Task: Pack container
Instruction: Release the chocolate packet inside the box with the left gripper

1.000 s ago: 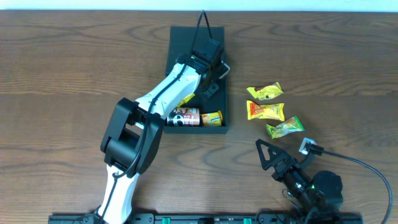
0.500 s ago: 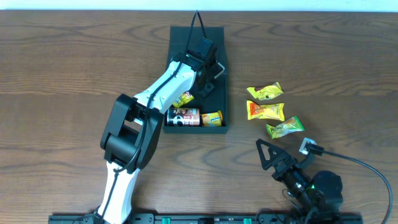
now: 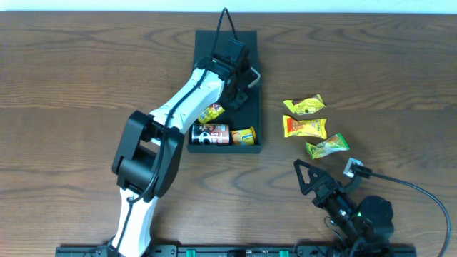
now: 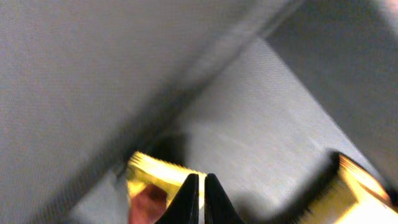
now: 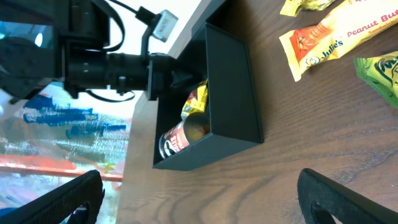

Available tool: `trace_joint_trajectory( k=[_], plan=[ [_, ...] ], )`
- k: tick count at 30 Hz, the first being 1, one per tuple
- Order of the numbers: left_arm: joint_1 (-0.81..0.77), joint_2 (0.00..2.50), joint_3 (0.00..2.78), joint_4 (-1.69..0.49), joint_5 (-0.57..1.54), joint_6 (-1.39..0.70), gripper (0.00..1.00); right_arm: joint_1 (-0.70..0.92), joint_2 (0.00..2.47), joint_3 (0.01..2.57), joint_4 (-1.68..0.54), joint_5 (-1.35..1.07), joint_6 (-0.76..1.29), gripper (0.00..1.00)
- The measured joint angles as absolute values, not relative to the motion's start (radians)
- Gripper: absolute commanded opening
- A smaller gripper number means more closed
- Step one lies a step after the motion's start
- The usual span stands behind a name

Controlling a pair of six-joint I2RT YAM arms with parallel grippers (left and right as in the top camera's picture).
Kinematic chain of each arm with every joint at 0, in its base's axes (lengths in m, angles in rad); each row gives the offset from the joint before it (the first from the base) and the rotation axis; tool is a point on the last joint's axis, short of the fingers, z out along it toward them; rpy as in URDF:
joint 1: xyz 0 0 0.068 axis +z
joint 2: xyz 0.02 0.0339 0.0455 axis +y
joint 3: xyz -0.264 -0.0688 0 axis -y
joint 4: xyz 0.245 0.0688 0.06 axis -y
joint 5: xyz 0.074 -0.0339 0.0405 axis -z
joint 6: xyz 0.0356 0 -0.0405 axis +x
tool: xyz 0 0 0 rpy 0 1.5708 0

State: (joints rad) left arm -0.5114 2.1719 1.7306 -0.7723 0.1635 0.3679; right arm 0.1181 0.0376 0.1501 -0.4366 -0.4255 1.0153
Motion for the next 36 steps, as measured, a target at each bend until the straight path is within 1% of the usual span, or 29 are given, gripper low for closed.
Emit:
trace_joint_trajectory(
  k=[4,10,17,23,29,36],
  plan=[
    [-0.52,2.158,1.736,-0.85,0.206,0.459,0.06,0.118,0.038,0.15,-0.437,-0.422,1.015,0.99],
    [-0.528,2.158,1.719,-0.856,0.235,0.628,0.06,0.118,0.038,0.15,-0.437,-0.414,1.015,0.99],
    [-0.528,2.158,1.637,-0.743,0.237,0.704,0.06,0.118,0.038,0.15,-0.437,-0.411,1.015,0.99],
    [-0.528,2.158,1.567,-0.628,0.178,0.711,0.06,0.118,0.038,0.15,-0.437,-0.411,1.015,0.99],
    [-0.527,2.157,1.534,-0.571,0.107,0.699,0.06,0.118,0.039,0.15,-0.437,-0.411,1.015,0.99],
    [-0.529,2.152,1.515,-0.487,-0.035,0.595,0.06,0.118,0.039,0.15,-0.437,-0.411,1.015,0.99]
  ],
)
